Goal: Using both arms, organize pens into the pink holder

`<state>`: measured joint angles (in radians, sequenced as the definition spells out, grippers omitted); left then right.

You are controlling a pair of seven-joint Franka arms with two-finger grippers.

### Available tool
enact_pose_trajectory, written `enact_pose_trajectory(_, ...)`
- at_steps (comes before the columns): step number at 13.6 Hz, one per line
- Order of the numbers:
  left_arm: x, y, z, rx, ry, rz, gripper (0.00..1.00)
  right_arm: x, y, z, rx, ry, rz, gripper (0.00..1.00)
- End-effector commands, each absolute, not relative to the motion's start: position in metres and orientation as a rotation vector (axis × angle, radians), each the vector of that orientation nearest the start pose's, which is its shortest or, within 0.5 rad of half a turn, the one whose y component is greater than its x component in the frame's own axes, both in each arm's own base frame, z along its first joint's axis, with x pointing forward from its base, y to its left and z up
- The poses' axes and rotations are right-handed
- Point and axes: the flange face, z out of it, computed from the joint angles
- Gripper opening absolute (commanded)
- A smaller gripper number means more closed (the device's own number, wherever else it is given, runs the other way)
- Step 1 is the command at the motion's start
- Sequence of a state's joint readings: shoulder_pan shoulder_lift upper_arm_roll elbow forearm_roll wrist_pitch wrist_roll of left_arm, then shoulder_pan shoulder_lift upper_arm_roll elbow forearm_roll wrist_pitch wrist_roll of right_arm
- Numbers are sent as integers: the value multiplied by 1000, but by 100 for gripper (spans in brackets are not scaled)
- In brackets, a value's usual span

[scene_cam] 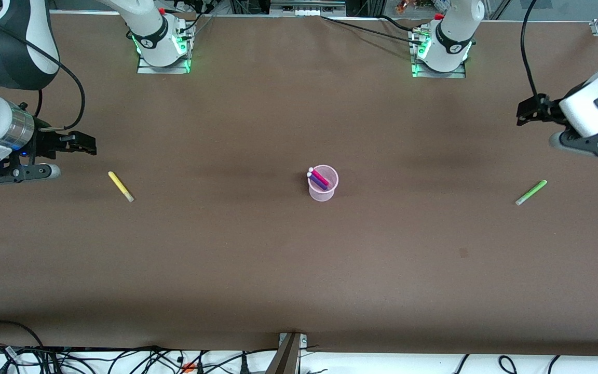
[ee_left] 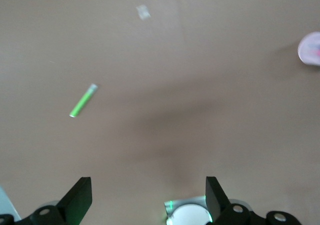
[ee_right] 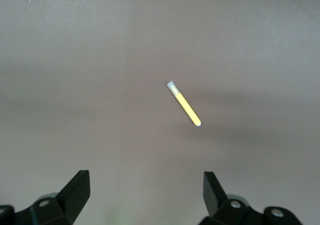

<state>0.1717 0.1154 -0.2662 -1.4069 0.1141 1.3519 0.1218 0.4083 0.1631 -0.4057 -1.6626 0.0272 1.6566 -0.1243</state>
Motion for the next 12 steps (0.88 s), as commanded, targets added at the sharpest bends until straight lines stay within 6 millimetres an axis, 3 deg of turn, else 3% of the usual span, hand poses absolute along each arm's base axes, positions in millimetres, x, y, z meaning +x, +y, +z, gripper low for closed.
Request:
enact_pose_trajectory(1,546,-3,634,-3054,205,28,100,585,20,508,-3132,-174,230,100)
enact_pose_trajectory(3,541,7,639,-3102,165,-92,100,585,20,509,-3133,-174,220,100)
enact_pose_trajectory(12,541,4,634,-3110,159,19,100,584,13,510,-3133,-172,227,100)
